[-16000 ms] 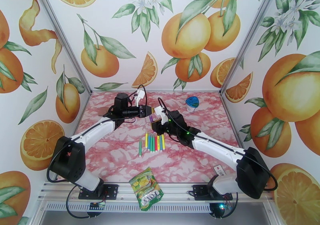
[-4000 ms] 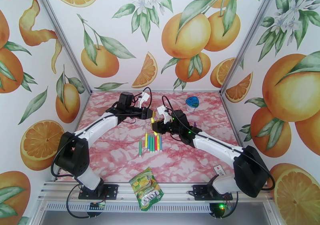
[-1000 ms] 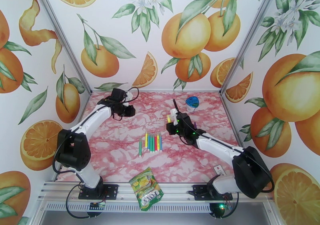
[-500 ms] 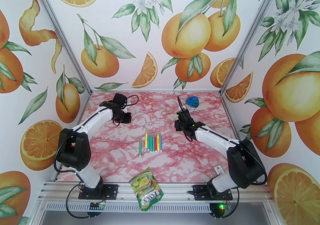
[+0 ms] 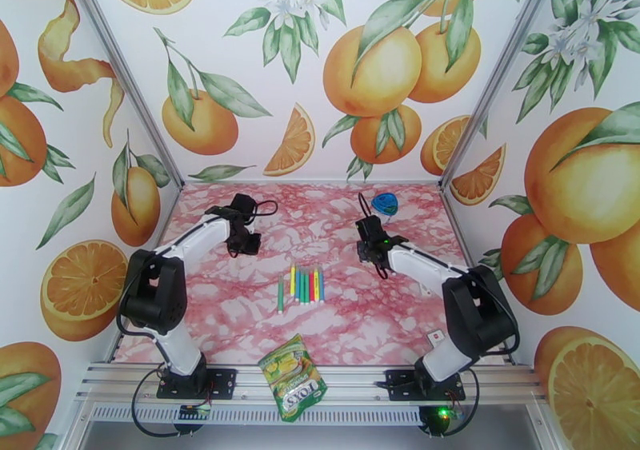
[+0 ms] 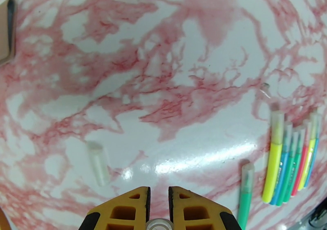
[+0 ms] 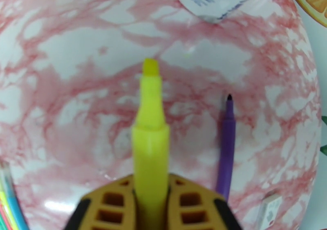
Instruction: Open the pen caps
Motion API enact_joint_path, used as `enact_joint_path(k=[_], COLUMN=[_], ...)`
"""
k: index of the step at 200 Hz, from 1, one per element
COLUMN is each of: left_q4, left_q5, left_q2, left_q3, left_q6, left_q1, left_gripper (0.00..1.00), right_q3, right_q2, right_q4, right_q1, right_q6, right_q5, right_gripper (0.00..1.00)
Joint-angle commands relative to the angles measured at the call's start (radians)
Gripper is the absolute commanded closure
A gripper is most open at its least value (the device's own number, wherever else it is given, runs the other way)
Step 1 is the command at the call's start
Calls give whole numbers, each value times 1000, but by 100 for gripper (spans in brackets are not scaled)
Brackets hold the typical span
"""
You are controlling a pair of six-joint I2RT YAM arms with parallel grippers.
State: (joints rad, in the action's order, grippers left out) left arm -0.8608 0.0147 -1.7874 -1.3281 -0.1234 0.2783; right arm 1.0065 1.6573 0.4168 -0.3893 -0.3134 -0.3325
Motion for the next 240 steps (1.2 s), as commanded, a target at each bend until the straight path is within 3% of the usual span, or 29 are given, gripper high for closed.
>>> enact_joint_path(k=[1,60,103,181,240], left_q4=[-5,-17,-49,-50,-33], left_q5=[-24,-91,-200,-260,-257], left_q2=[-19,-54,-98,-154,-166], left_q3=[14,17,3,2,10], left_q6=[12,3,-3,-32,-45], left_q1=[5,15,40,73,73], left_gripper=[100,100,98,95,87], right_q3=[25,53,69,112,122], right_q2=[27,86,112,169,194], right_q4=[48,83,107,167,189], right_q1=[18,45,59,84,87], right_q6=[9,5,6,14,17], right_q5=[-32,-49,-60,-72,-85], right_gripper=[95,94,93,90,88])
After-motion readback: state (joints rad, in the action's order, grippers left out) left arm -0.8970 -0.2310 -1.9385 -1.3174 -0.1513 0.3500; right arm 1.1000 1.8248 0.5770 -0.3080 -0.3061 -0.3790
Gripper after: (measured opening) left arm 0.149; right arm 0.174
